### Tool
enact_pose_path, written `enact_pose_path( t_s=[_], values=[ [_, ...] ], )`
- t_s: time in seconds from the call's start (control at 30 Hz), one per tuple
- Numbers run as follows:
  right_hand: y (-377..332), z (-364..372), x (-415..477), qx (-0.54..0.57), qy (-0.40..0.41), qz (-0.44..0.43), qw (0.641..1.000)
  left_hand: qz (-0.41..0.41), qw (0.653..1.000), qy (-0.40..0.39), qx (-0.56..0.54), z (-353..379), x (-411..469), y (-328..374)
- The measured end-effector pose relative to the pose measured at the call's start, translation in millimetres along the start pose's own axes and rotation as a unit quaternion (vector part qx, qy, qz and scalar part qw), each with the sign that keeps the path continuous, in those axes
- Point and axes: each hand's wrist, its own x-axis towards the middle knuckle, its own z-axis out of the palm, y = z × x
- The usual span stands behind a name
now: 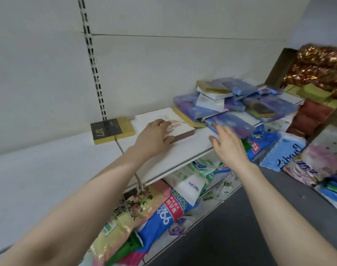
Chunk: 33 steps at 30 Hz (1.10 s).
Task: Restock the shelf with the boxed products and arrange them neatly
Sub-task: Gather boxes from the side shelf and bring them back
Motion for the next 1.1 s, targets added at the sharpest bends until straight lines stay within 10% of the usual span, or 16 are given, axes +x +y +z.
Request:
enact_pose_path(
  t_s=[0.67,1.1],
  values=[
    [191,1,199,0.013,-0.004,-0.023,1.0,0.014,0.997,-0.006,0.081,81,313,82],
    [255,26,296,0.05,0.003,-0.088,0.995,-0.04,0.997,0.034,0.049,73,262,108]
  ],
)
